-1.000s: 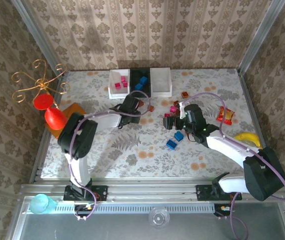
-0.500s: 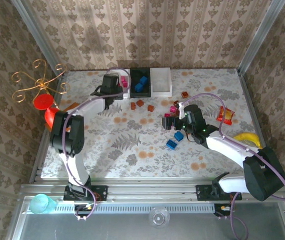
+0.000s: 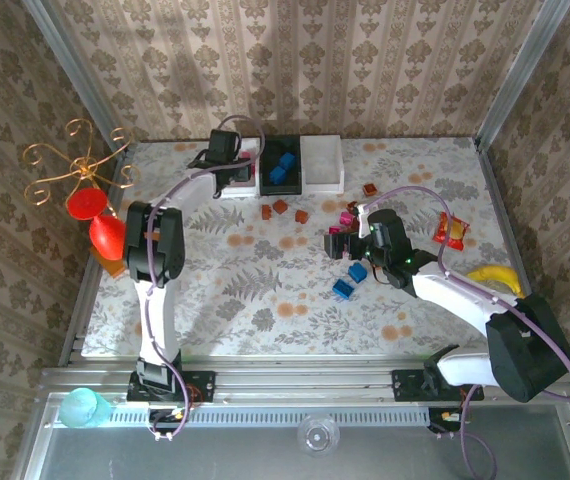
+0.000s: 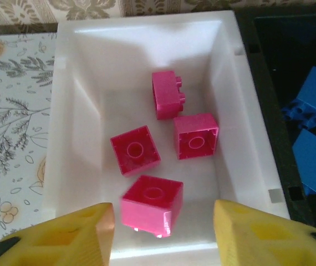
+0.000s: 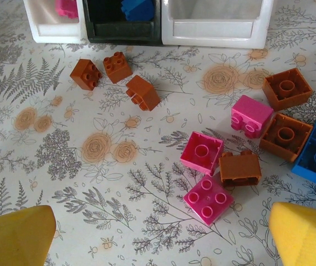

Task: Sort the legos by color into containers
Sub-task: Place the lego in the container, then pick up the lego from the center of the table.

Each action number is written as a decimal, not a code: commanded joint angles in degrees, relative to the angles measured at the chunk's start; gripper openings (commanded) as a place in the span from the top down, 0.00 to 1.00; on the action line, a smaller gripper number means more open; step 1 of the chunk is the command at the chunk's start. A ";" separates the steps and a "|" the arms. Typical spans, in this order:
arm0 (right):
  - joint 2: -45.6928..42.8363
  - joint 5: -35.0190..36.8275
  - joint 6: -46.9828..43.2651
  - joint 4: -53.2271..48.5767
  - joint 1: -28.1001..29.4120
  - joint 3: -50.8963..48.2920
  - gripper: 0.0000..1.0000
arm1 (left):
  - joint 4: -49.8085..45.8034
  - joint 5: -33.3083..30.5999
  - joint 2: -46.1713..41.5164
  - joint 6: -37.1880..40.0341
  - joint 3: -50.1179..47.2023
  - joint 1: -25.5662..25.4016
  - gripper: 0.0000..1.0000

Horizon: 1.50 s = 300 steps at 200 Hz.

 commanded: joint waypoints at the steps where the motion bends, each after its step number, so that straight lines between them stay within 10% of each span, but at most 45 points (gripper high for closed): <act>1: 0.91 2.14 1.05 -2.34 0.85 1.39 0.00 | 0.57 2.34 -8.48 0.04 -4.18 0.16 0.43; 100: 15.11 10.42 6.43 -13.31 3.69 8.31 0.11 | 25.06 14.57 -45.33 -11.83 -54.12 -4.87 0.31; 215: 31.64 15.94 4.79 -10.47 4.19 18.26 0.45 | 24.18 14.16 -47.00 -10.33 -57.32 -5.77 0.30; 300: 22.14 -0.44 6.96 -4.93 6.60 20.59 0.61 | 24.02 12.91 -49.00 -10.13 -58.18 -3.53 0.30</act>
